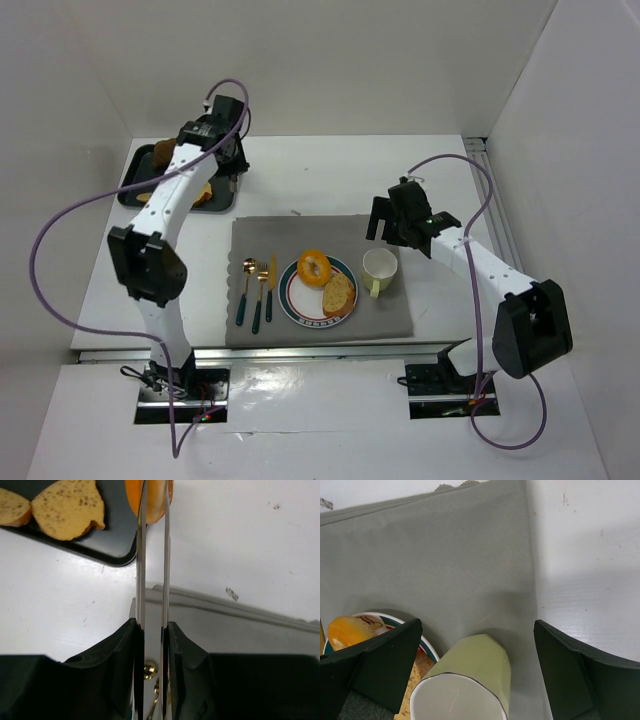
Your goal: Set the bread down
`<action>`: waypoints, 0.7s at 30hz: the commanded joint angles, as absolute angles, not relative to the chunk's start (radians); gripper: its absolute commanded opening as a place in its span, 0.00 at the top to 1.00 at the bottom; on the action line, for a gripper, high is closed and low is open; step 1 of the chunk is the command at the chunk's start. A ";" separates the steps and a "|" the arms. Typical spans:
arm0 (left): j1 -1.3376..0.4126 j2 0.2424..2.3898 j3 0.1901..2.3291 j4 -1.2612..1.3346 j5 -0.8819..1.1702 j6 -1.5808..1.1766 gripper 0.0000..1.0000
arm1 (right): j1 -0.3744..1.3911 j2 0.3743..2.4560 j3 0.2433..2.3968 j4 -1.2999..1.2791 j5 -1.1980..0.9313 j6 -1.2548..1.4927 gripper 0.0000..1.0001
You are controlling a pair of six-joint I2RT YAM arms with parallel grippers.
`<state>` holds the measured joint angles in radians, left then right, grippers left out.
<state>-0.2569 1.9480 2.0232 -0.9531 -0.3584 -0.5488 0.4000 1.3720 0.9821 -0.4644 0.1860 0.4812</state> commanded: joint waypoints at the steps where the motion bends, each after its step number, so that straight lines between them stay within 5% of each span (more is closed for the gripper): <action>1: -0.264 1.754 1.930 -0.951 -0.344 -0.512 0.88 | 0.408 1.341 1.023 -0.442 0.187 0.480 0.00; 8: -0.432 1.484 1.602 -0.976 -0.364 -0.445 0.89 | 0.408 1.318 1.005 -0.442 0.187 0.489 0.00; 15: -0.518 1.091 1.321 -1.014 -0.068 -0.495 0.93 | 0.408 1.296 1.026 -0.469 0.236 0.477 0.00; 21: -0.597 0.983 1.223 -1.015 0.109 -0.494 0.88 | 0.408 1.273 1.026 -0.469 0.222 0.486 0.00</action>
